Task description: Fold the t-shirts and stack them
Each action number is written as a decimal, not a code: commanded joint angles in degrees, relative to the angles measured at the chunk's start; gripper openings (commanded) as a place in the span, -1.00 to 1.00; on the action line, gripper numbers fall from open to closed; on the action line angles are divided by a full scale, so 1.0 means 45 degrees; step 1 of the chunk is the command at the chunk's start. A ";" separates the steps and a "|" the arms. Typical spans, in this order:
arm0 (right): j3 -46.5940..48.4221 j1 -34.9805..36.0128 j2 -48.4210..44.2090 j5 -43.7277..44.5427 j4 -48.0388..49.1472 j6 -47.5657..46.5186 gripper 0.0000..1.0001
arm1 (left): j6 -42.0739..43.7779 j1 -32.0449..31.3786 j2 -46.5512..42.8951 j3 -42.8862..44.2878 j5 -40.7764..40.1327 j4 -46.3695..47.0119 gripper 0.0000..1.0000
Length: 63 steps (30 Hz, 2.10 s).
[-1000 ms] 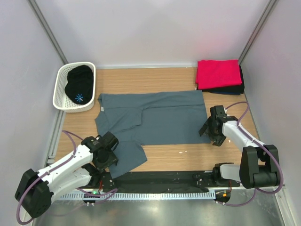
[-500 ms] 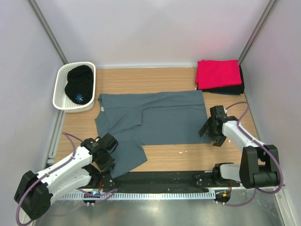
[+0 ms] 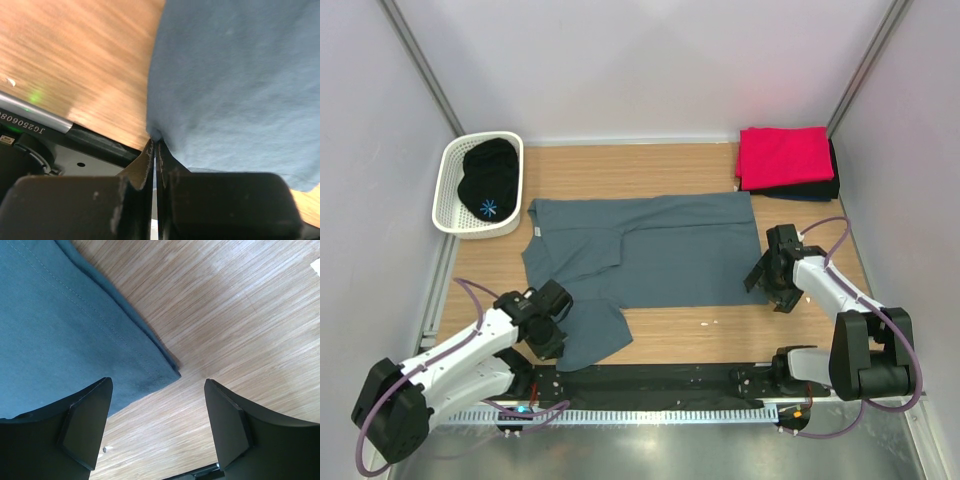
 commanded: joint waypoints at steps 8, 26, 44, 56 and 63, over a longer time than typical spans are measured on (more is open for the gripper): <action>0.0120 -0.0120 -0.0440 0.0495 0.0168 0.0681 0.36 | -0.0072 -0.0052 -0.0464 0.1085 -0.1302 -0.0095 -0.99; -0.0096 -0.0120 0.0204 0.0612 0.0579 0.0701 -0.67 | 0.0104 -0.0052 -0.0464 0.2353 -0.2375 -0.0838 -1.00; 0.3477 -0.0120 0.1531 0.0378 0.0637 0.0233 -0.98 | 0.2189 0.0376 0.1293 0.6240 -0.5595 -0.0703 -0.99; 0.5314 -0.0373 0.3192 0.0085 0.0775 -0.0100 -0.98 | 0.4790 0.3208 0.2679 0.7940 -0.5756 0.2636 -1.00; 0.5276 -0.1018 0.3096 -0.0149 0.0189 0.0115 -0.97 | 0.5572 0.3952 0.3715 0.8761 -0.5189 0.3517 -1.00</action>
